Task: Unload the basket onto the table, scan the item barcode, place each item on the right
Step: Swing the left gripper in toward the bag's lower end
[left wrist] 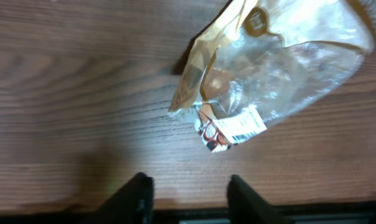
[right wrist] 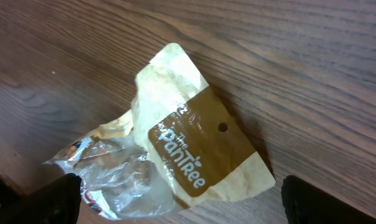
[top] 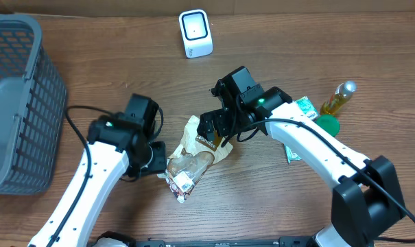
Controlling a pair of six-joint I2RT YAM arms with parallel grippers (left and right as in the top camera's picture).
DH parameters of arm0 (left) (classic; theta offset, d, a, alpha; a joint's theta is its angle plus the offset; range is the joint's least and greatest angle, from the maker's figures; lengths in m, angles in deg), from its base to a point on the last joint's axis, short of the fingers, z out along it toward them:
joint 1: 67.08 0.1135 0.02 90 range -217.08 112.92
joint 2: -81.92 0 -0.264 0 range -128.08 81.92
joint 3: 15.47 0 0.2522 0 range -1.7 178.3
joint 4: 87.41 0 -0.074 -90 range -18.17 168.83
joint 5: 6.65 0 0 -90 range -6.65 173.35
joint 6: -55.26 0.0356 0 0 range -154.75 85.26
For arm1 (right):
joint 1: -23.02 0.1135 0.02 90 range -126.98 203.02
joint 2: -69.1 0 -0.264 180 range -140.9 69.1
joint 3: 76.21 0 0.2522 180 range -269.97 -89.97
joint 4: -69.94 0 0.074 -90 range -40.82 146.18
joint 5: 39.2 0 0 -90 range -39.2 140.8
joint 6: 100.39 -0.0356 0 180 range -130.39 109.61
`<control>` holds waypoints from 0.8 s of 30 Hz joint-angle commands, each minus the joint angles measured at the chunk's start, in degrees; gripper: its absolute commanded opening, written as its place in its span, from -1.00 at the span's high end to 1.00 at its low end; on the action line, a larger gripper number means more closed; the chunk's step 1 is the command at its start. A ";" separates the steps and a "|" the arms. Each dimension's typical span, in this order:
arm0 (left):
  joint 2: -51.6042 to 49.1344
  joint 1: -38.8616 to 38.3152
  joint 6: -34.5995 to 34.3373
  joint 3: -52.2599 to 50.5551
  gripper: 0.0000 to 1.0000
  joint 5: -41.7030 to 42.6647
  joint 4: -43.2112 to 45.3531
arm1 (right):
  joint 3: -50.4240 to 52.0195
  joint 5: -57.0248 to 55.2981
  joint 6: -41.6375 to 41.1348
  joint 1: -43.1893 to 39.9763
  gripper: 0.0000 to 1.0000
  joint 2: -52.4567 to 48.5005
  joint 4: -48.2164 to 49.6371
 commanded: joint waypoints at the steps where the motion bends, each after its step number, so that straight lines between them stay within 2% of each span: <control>1: 0.13 -0.15 -2.12 -4.81 0.01 4.13 3.78 | 2.08 0.35 0.48 0.17 -1.00 -2.60 1.66; 5: -1.07 -0.15 -2.10 -8.13 -0.27 6.36 8.41 | 3.58 0.33 0.48 0.35 -1.00 -3.91 4.13; 17: -6.56 -0.15 -2.14 -16.68 -0.21 7.43 17.84 | 7.04 0.37 0.44 0.72 -1.00 -4.13 7.89; 24: -8.48 -0.15 -2.14 -16.68 -0.32 7.43 25.03 | 7.61 3.30 0.39 0.79 -1.00 -4.13 6.95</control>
